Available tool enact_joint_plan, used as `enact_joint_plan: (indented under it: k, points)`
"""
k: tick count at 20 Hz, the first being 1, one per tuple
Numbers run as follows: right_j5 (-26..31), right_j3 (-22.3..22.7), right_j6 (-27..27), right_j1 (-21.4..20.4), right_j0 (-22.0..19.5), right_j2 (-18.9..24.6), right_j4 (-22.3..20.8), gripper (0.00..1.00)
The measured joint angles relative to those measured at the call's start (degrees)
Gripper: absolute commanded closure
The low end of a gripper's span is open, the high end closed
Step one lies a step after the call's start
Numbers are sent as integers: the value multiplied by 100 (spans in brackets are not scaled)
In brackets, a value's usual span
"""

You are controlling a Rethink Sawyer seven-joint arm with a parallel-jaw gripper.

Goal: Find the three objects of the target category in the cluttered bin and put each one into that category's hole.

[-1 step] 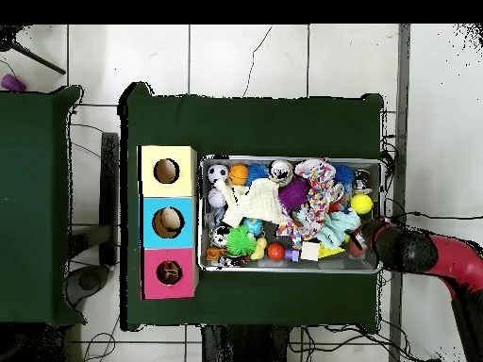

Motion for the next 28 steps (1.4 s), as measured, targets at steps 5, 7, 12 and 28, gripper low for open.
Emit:
enact_joint_plan:
  k: [5, 7, 12, 28]
  points:
    - [108, 4, 0, -69, 7, 0, -1, 0]
    - [166, 17, 0, -160, 1, 0, -1, 0]
    - [177, 25, 0, -320, -33, 0, 1, 0]
    - [174, 227, 0, -347, -192, -14, 21, 0]
